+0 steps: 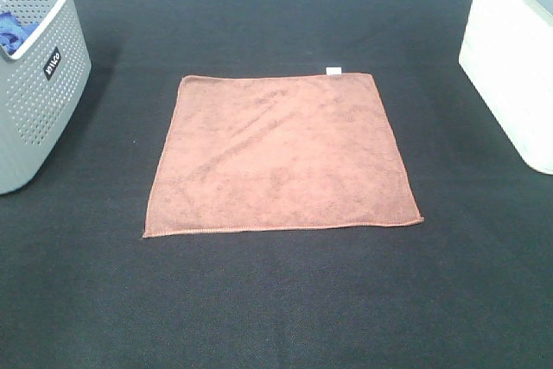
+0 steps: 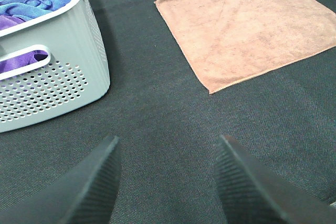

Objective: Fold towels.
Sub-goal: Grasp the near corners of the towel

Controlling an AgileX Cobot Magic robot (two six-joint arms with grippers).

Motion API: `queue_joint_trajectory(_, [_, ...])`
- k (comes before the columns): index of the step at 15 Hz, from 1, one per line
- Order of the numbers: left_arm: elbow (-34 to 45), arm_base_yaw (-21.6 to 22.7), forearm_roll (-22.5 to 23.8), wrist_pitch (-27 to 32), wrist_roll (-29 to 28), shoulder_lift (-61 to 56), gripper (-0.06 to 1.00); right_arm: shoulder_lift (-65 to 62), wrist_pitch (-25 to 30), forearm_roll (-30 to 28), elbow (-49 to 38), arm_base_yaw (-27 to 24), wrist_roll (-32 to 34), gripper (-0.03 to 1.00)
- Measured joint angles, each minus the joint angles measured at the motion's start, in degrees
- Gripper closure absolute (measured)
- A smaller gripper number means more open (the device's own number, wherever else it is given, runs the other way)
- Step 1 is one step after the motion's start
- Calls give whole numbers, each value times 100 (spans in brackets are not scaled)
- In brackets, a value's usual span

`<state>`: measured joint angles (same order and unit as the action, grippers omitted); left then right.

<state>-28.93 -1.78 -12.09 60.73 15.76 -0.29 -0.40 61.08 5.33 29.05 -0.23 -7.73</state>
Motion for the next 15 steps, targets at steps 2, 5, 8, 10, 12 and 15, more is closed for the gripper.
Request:
queue_joint_trajectory(2, [0, 0, 0, 0, 0, 0, 42, 0, 0, 0, 0, 0, 0, 12])
queue_joint_trajectory(5, [0, 0, 0, 0, 0, 0, 42, 0, 0, 0, 0, 0, 0, 12])
queue_joint_trajectory(8, [0, 0, 0, 0, 0, 0, 42, 0, 0, 0, 0, 0, 0, 12])
queue_joint_trajectory(10, [0, 0, 0, 0, 0, 0, 42, 0, 0, 0, 0, 0, 0, 12])
queue_joint_trajectory(12, [0, 0, 0, 0, 0, 0, 42, 0, 0, 0, 0, 0, 0, 12])
queue_joint_trajectory(15, [0, 0, 0, 0, 0, 0, 42, 0, 0, 0, 0, 0, 0, 12])
